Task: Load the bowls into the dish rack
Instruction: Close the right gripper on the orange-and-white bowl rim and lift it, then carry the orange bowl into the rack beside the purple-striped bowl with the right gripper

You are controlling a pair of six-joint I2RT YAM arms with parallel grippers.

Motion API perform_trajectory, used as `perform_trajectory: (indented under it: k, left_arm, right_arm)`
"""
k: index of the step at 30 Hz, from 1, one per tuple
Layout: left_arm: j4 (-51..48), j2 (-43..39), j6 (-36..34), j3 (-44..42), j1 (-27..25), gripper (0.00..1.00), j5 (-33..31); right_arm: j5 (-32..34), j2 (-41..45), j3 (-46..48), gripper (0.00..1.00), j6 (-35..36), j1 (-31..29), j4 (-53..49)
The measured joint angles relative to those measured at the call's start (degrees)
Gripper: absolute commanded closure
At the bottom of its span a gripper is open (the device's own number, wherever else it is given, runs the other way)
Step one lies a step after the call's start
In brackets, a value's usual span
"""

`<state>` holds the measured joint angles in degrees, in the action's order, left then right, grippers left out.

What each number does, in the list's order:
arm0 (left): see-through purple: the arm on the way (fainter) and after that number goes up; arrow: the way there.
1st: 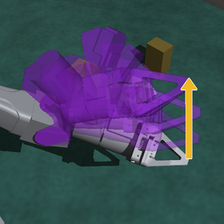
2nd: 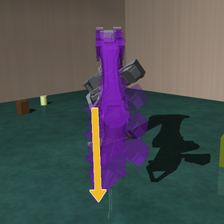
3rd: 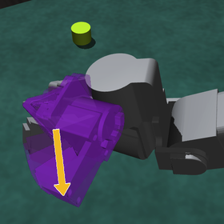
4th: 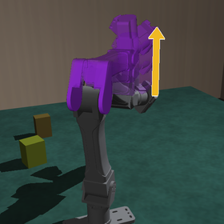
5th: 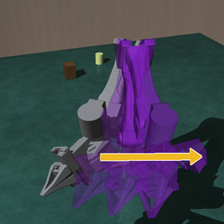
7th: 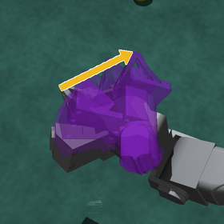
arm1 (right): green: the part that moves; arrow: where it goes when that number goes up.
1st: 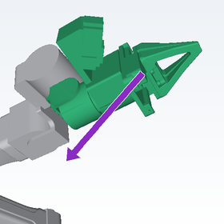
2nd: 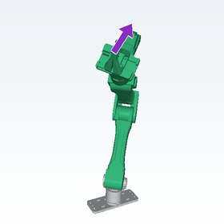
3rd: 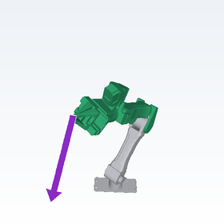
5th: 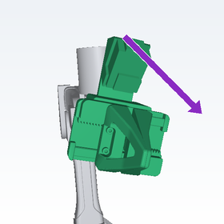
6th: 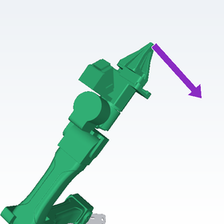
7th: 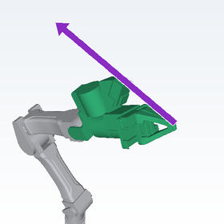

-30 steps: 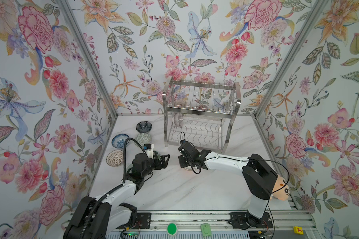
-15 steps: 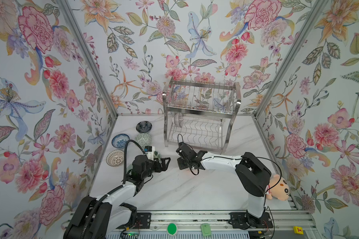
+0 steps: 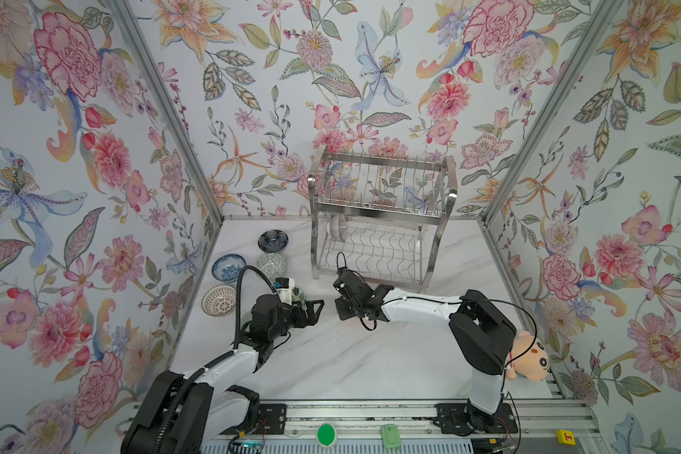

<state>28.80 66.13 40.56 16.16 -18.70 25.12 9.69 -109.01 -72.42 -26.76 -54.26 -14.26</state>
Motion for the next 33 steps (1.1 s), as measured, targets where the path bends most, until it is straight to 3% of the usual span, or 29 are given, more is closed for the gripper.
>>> perform_trajectory:
  k: [16,25,33]
  left_arm:
    - [-2.14,0.00,-0.24,4.33,-0.50,0.01,-0.04]
    - [-3.02,1.86,-1.40,7.93,-3.80,0.01,-1.81]
    - [-4.31,4.94,-3.76,12.37,-7.85,0.01,-4.55]
  right_arm:
    - [-9.11,9.40,6.27,1.00,-0.68,1.11,5.66]
    - [-14.56,17.51,12.52,1.00,-3.74,7.63,17.68]
    - [-19.15,18.21,15.82,1.00,-8.55,14.47,30.58]
